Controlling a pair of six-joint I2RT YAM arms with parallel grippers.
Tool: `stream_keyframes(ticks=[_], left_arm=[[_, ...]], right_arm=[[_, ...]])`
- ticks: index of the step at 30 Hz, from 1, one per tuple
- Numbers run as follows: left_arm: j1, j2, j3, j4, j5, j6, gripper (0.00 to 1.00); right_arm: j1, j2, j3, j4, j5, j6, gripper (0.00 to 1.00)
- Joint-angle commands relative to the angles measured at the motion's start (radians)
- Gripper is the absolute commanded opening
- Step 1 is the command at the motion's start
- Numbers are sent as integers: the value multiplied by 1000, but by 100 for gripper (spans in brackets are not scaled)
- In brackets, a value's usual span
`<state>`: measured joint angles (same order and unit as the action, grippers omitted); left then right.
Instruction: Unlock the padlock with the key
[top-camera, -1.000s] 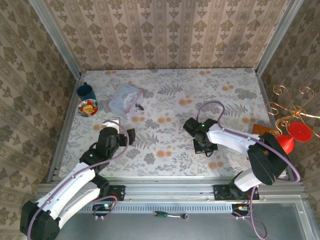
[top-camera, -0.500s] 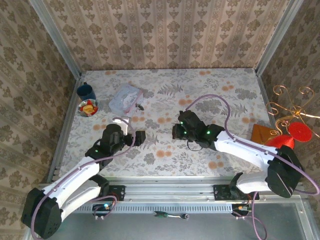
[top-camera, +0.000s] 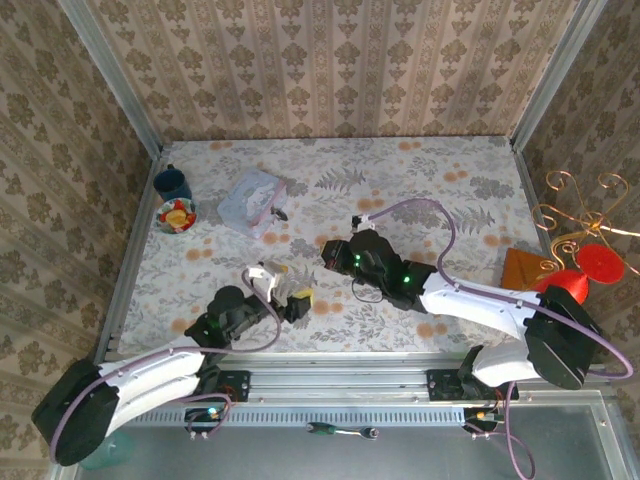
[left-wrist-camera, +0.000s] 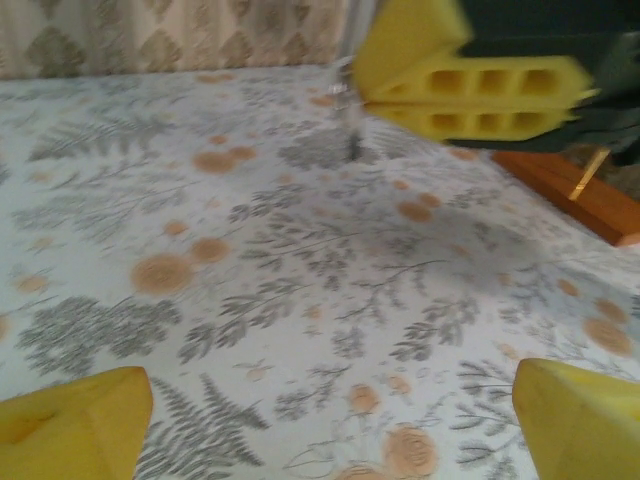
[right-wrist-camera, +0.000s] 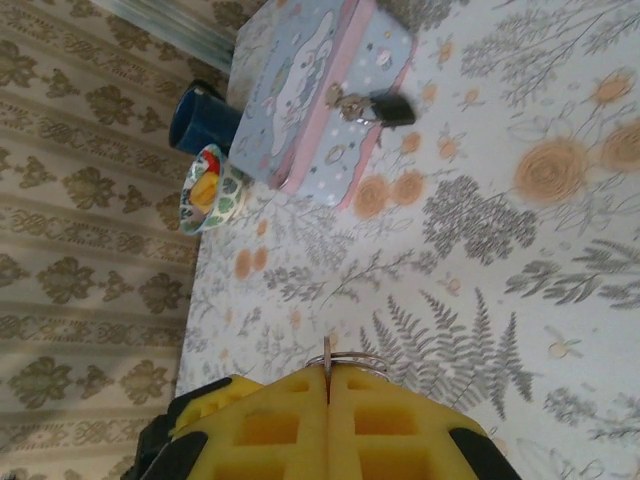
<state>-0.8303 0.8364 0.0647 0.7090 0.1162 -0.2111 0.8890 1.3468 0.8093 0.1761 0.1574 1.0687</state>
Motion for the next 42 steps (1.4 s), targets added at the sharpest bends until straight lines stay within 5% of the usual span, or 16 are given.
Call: stream_keyframes(ticks=[1, 6, 18, 33, 42], left_arm=[[-45, 4, 5, 122, -76, 143, 84], [-50, -3, 2, 113, -118, 159, 80], [-51, -4, 22, 69, -26, 233, 42], [-51, -17, 24, 55, 0, 237, 38], [-50, -40, 29, 27, 13, 240, 25]], right_arm=[[27, -25, -27, 87, 47, 46, 0], [70, -37, -41, 53, 98, 50, 0], [133, -21, -41, 54, 134, 40, 0], [168, 29, 6, 40, 120, 61, 0], [177, 23, 5, 41, 137, 65, 0]])
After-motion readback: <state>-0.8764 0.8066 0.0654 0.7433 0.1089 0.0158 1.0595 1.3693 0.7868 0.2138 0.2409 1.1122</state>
